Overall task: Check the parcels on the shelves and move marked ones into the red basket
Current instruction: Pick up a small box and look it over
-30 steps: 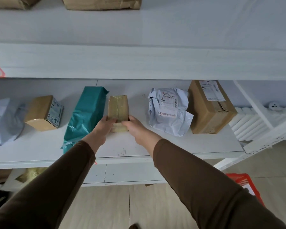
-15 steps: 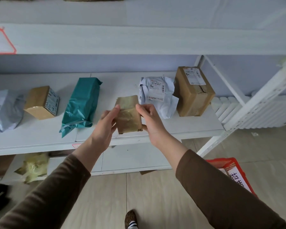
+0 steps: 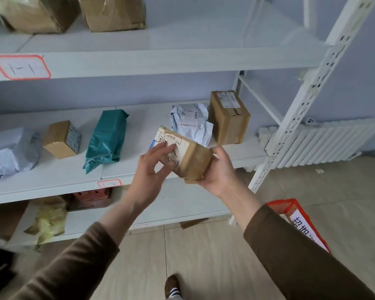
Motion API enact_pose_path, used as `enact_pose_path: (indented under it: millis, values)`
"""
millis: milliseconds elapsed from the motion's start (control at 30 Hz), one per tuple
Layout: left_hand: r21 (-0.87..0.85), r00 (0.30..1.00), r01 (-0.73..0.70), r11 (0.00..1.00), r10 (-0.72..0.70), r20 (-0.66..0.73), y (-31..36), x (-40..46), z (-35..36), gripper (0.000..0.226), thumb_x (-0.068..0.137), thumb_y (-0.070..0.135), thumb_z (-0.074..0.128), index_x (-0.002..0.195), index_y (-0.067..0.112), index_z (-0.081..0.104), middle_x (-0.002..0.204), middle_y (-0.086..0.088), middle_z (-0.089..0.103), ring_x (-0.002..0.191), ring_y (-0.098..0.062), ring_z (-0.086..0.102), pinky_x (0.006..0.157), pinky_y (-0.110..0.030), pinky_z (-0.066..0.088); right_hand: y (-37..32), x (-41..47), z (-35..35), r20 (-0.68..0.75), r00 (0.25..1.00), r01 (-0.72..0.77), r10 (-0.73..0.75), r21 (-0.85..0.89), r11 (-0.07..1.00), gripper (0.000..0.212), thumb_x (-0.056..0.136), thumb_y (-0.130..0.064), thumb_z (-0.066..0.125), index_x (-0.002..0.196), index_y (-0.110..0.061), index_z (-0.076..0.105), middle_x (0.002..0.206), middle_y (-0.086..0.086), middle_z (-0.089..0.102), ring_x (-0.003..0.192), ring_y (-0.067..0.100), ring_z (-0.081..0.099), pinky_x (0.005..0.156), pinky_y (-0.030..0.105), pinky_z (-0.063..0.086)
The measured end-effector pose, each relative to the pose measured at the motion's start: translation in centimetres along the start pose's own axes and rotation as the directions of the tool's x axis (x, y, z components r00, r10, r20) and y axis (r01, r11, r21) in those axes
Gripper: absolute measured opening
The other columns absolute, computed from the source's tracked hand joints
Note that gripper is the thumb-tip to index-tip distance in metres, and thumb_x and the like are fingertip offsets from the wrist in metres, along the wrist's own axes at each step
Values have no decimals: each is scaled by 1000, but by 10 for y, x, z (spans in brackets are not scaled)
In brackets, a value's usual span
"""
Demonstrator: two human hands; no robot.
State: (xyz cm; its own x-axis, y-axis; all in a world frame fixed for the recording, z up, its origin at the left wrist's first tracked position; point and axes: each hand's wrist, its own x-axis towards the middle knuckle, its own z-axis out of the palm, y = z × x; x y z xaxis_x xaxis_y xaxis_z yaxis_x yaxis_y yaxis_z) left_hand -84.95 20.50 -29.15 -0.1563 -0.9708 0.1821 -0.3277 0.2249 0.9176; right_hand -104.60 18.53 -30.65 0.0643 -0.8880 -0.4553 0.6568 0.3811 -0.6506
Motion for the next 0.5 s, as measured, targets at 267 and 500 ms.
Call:
enact_pose_path:
  millis: [267,500]
  values:
    - [205,969,-245,948,245,27,11,-42,3,44,98,11,70,136,34,69,157,13,45,140,-11,35,105,-5,33,16,-22,-13,125,992,0,-16,127,992,64,92,-38,41,145,-8,60,142,20,64,139,39,54,121,56,33]
    - [-474,995,82,876,-98,-9,12,-45,-2,38,111,31,50,148,33,55,144,8,65,136,-13,59,112,-46,49,23,-56,30,66,886,445,-460,-405,799,38,93,-28,58,128,-30,73,123,-9,76,114,9,69,92,34,54]
